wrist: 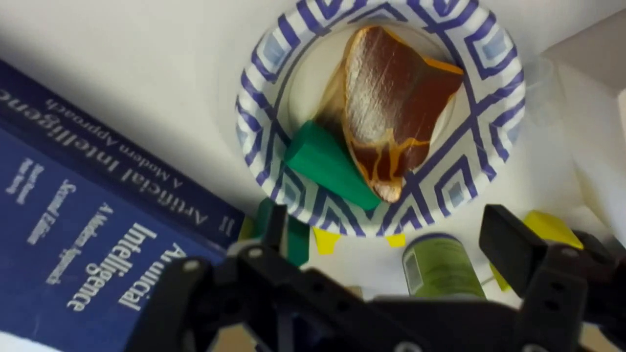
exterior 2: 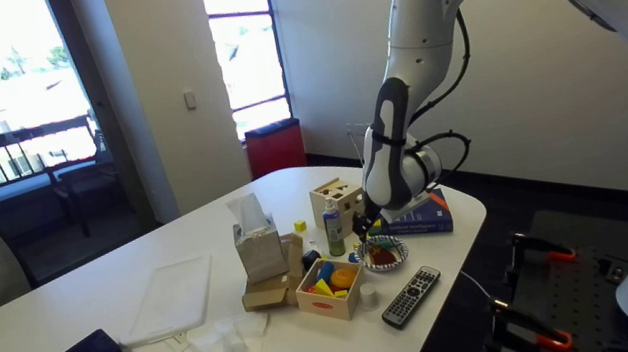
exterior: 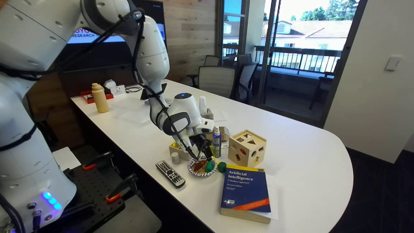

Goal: Move the brown item from the bowl and put it in the box

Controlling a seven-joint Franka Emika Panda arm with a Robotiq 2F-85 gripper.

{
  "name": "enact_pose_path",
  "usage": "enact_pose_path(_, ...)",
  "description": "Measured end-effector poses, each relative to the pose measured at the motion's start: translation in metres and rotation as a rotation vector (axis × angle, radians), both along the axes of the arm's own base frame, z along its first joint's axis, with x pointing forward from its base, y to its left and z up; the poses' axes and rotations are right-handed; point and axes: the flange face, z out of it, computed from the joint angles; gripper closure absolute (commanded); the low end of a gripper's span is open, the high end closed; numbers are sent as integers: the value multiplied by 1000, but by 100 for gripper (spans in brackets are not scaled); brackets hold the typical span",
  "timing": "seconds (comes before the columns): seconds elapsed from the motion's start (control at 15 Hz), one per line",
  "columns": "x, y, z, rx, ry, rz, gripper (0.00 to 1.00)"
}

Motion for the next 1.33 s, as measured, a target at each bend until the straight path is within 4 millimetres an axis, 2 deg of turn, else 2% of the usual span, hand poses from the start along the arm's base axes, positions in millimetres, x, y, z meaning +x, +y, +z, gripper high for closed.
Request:
enact_pose_path(0.2,4,-4,-31,0,20,-15,0)
enact_pose_path(0.4,5,-8,-47,1,28,-30,0)
enact_pose_path(0.8,7,-10,-60,29,39,-47,0)
enact_pose_path(1.33,10,-4,-62,59,96,-46,0)
